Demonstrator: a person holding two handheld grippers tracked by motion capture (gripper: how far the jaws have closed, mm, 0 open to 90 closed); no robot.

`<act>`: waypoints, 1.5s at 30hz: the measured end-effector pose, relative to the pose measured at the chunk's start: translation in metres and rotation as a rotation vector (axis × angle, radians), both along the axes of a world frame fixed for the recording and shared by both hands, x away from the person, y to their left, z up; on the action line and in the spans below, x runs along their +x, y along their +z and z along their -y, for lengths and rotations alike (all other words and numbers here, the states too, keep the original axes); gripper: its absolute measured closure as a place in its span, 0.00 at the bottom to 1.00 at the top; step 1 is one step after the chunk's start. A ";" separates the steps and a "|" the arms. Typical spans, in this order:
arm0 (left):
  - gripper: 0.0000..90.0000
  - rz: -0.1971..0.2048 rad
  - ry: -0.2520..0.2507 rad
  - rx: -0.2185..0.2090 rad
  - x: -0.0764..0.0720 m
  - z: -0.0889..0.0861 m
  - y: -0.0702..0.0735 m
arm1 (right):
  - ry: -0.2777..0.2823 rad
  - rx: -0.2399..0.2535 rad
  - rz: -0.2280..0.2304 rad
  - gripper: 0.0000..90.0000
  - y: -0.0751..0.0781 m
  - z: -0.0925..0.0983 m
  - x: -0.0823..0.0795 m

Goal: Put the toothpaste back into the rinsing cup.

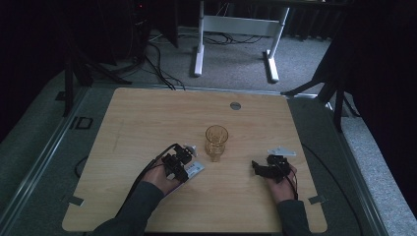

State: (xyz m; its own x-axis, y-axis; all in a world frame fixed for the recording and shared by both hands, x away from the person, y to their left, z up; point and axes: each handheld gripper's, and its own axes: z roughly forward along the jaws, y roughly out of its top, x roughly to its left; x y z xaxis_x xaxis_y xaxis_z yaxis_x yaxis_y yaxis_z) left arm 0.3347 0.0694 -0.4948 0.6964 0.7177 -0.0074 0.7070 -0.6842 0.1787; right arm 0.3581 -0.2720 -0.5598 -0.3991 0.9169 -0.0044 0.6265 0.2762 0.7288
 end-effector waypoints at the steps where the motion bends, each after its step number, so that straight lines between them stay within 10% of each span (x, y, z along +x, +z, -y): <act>1: 0.66 -0.004 0.000 -0.001 0.000 0.000 -0.001 | 0.000 0.000 0.000 0.22 0.000 0.000 0.000; 45: 0.59 -0.033 0.018 0.027 0.005 0.005 -0.024 | 0.000 0.000 0.000 0.22 0.000 0.000 0.000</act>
State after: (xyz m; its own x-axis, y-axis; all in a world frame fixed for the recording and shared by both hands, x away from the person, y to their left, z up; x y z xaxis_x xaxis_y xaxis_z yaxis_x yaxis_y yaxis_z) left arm 0.3402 0.0645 -0.5190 0.6830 0.7304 -0.0111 0.7246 -0.6755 0.1367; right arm 0.3582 -0.2719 -0.5598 -0.3993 0.9168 -0.0041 0.6266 0.2762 0.7287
